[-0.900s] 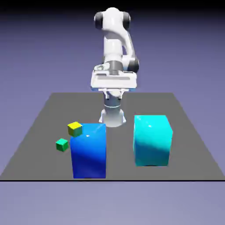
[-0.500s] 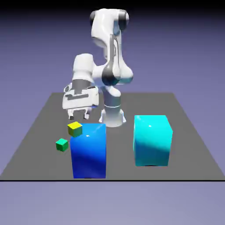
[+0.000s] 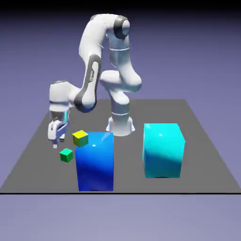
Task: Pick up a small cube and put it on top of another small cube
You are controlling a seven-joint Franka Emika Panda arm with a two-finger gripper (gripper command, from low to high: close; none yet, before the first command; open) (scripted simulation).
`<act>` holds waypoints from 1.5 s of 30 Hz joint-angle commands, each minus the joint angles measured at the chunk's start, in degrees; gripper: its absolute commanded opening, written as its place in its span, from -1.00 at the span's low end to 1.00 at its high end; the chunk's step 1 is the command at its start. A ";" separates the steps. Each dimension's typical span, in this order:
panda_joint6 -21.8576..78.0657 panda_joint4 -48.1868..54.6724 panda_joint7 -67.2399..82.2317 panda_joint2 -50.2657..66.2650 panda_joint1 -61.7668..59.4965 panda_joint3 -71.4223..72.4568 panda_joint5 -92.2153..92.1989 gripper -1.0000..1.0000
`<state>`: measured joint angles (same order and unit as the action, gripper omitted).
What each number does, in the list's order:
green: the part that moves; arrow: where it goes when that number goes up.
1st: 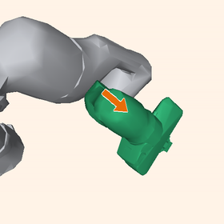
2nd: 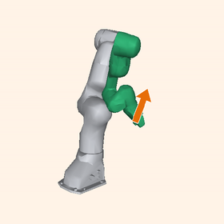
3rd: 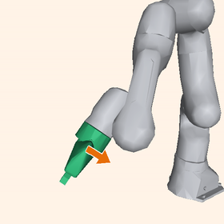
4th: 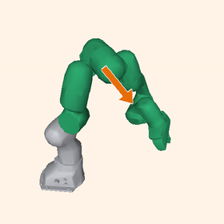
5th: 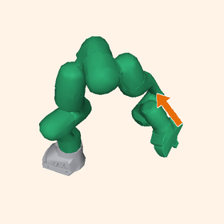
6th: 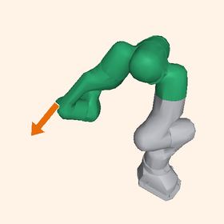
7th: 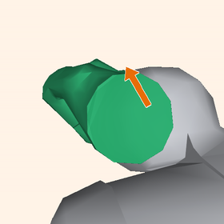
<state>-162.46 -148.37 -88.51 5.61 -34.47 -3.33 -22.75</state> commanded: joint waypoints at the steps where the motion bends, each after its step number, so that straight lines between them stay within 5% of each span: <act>1: 0.80 -0.18 -2.44 0.58 -1.94 1.14 0.79 0.00; 9: 6.04 -2.68 -15.02 2.71 -15.26 7.96 6.60 0.00; 16: -4.77 -0.38 -11.92 15.73 -17.00 11.21 3.23 0.00; 17: -4.77 -0.38 -11.92 15.73 -17.00 11.21 3.23 -1.00; 24: 5.57 -2.58 -14.88 3.28 -15.34 8.10 6.45 -1.00; 38: 17.71 -21.76 7.40 -25.79 13.07 -17.38 28.72 -1.00; 45: 7.90 -22.60 14.84 -16.16 13.93 -14.94 19.40 -1.00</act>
<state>-154.59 -170.97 -73.67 -10.55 -20.53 -18.27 -3.36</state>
